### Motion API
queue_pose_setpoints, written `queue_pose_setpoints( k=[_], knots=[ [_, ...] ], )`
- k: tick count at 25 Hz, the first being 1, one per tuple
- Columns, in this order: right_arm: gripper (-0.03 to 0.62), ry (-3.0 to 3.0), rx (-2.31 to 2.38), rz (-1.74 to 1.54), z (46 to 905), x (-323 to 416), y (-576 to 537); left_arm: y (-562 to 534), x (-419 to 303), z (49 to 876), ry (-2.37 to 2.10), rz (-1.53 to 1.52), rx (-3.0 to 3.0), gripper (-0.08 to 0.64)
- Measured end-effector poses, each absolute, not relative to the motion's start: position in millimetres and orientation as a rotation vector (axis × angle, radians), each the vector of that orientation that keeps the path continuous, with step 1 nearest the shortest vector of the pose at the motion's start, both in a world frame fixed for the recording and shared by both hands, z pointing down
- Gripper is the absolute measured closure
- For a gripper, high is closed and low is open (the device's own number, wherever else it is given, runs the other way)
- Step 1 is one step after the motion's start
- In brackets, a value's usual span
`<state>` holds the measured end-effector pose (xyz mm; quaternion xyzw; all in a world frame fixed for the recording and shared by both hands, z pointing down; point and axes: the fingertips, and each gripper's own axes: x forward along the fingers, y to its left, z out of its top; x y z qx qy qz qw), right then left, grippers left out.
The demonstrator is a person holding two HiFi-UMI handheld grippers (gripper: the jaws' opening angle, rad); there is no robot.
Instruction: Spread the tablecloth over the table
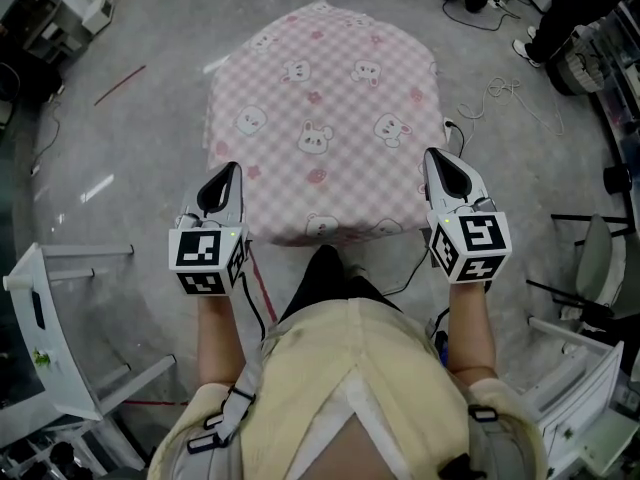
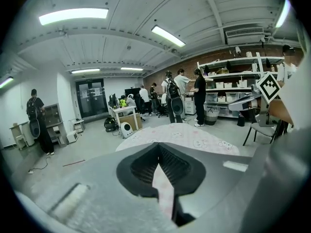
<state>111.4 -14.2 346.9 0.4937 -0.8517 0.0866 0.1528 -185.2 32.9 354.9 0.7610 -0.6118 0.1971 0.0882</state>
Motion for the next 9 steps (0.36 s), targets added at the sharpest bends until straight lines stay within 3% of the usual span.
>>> queue_pose_setpoints(
  k=[9],
  knots=[
    [0.589, -2.449, 1.394, 0.233, 345.0, 105.5, -13.3, 32.1, -183.5, 351.7, -1.837, 0.561, 2.262, 0.554]
  ],
)
